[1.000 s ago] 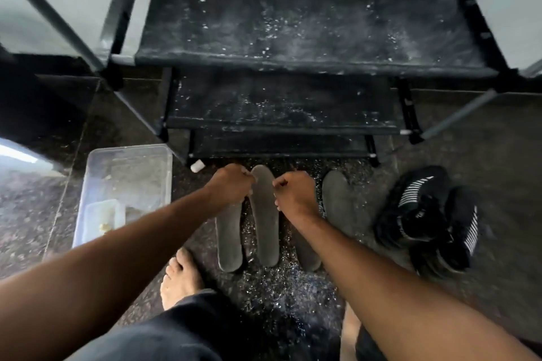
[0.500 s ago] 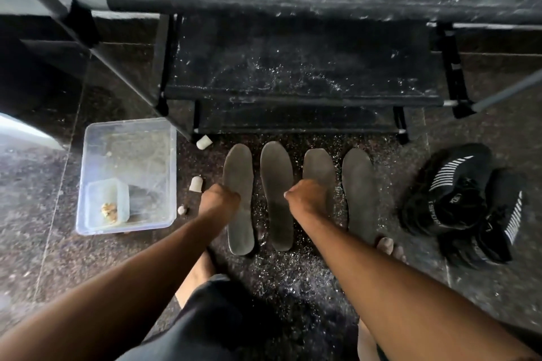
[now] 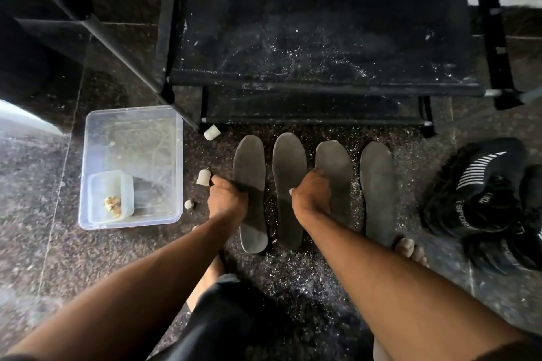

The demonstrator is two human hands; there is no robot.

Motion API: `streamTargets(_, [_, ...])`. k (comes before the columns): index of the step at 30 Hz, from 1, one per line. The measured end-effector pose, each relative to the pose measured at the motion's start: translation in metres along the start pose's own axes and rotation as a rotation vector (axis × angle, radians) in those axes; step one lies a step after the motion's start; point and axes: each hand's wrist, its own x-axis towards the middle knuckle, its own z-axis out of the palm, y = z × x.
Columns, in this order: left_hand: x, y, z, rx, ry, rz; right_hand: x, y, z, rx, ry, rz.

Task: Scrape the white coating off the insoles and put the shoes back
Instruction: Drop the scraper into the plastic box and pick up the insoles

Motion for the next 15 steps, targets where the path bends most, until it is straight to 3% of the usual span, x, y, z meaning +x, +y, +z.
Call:
streamTargets(4, [0.01,-0.005,-0.001,-0.116,-0.031,0.008,0.002,0.0,-0.007,0.02,-0.069,-0.007])
streamTargets(9, [0.003,0.004,-0.02,-0.335,-0.034,0.003,0.003,-0.005,-0.029,0.225,-0.136,0.018])
streamTargets(15, [-0.018,0.02,-0.061,-0.539,-0.227,-0.051,-0.019,-0.014,-0.081,0.342,-0.203,-0.056])
